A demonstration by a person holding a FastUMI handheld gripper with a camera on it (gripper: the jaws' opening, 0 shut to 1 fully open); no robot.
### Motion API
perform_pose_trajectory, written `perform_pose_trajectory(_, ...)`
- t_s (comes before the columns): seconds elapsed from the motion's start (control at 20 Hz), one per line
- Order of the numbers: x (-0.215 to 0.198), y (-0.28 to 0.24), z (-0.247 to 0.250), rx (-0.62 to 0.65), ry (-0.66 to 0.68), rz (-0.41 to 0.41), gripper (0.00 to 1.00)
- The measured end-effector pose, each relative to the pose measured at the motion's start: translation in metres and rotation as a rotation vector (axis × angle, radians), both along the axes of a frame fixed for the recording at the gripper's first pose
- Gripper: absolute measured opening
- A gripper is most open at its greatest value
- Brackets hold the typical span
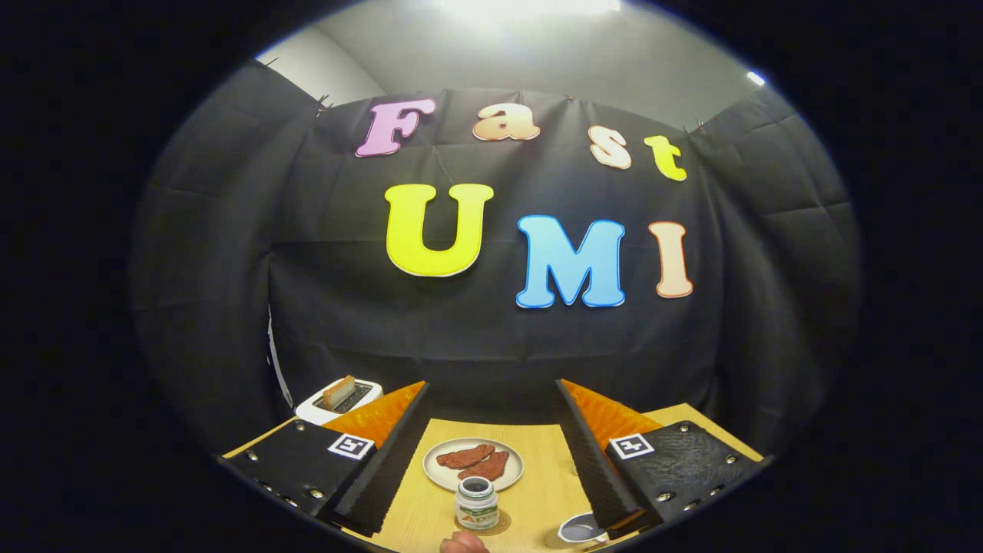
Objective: Take the bottle from table, then pour the juice into the cup, finally place the bottle on the coaster
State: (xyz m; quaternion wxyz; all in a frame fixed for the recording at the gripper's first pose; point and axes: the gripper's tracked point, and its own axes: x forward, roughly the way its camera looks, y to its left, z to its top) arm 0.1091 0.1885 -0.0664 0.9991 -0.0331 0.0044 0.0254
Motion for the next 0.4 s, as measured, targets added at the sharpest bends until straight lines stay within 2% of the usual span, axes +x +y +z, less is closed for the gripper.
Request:
perform_pose_trajectory(0.2,-0.013,-0.02,0.056,0.024,-0.03,0.023,0.96)
perform_pose_trajectory(0.4,-0.019,-0.051,0.089,0.049,-0.035,0.045,0.96)
